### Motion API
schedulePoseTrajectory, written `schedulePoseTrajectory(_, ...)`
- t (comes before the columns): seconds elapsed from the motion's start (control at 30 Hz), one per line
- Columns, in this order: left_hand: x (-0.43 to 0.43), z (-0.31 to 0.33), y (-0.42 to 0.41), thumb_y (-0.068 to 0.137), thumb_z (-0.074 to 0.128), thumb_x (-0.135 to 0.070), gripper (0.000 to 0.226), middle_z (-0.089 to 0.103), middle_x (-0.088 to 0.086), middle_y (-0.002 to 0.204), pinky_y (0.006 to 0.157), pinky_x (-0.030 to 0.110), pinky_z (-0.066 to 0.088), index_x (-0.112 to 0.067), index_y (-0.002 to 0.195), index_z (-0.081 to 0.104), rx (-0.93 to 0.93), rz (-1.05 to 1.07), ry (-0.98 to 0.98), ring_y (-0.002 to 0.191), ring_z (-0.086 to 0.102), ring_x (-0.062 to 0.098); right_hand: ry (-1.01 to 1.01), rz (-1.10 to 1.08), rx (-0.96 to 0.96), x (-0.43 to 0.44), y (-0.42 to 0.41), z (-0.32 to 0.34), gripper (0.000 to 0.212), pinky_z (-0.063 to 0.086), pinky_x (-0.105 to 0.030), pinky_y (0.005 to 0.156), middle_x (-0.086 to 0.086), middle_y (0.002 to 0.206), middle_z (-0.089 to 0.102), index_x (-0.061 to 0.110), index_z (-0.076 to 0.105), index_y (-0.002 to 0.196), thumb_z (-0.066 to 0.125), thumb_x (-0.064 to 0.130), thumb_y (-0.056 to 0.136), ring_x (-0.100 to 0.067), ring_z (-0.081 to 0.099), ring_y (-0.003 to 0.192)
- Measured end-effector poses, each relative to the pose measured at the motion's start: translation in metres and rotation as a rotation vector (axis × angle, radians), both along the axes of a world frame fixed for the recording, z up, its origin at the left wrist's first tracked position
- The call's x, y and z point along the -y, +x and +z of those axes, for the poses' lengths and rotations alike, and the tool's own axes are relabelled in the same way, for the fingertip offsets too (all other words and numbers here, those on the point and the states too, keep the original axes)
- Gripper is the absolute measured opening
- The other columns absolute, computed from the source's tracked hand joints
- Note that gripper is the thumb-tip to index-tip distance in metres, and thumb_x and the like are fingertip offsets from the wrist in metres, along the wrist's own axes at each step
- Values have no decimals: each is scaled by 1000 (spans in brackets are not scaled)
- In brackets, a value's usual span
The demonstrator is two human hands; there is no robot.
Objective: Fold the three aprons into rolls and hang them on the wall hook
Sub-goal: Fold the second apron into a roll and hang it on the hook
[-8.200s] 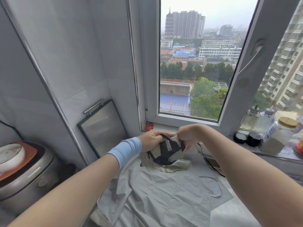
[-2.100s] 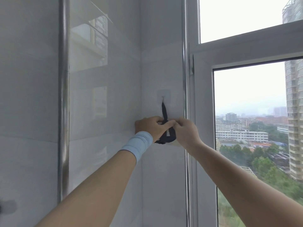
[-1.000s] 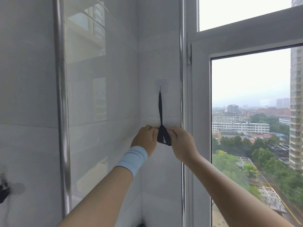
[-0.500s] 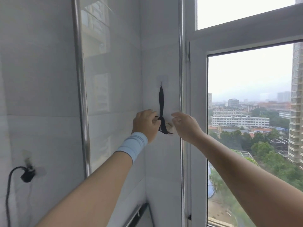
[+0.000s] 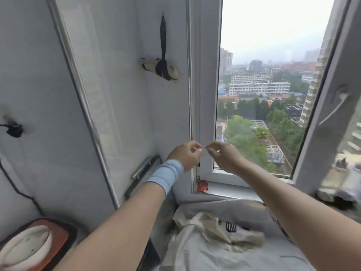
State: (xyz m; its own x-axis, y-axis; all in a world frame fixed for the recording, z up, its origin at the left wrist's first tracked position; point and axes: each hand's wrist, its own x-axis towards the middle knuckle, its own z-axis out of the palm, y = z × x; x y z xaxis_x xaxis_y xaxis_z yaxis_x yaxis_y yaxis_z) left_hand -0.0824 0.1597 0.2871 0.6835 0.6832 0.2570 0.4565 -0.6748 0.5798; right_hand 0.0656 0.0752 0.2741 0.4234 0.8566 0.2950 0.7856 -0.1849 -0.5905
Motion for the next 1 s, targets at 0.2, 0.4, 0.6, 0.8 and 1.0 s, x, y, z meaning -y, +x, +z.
schedulePoseTrajectory(0.2,47,-100,20,92,51,-39,19,69,-10,100,87,32,50,-34,102,66,-139,-36,-180,92,62,13,-224,-31,-76,64,18,-98,27,41,-23,82,-2,116,69,21,68,118,51,28,98,-19,62,108)
schedulePoseTrajectory(0.4,81,-193,50,91,51,-34,21,68,-10,108,90,34,50,-32,107,65,-333,-58,-303,99,62,16,-490,-12,-95,113,45,-204,26,46,-28,91,2,119,69,22,67,116,52,26,95,-18,62,109)
schedulePoseTrajectory(0.6,91,-287,63,91,51,-28,33,62,-4,126,96,31,46,-28,124,58,-584,-11,-362,112,58,19,-682,113,-75,123,62,-298,34,43,-28,98,-5,123,63,23,67,119,56,18,87,-24,57,117)
schedulePoseTrajectory(0.8,74,-336,98,90,50,-18,51,39,0,141,99,43,44,-32,138,40,-673,32,-243,129,41,25,-716,106,168,101,118,-343,58,42,-37,97,-6,138,40,28,45,138,52,8,83,-28,39,126)
schedulePoseTrajectory(1.0,56,-351,140,82,54,0,90,-5,-1,159,95,41,46,-43,150,11,-788,84,6,137,24,27,-834,133,308,92,161,-381,86,43,-38,92,-8,140,43,31,13,153,55,7,83,-30,47,123)
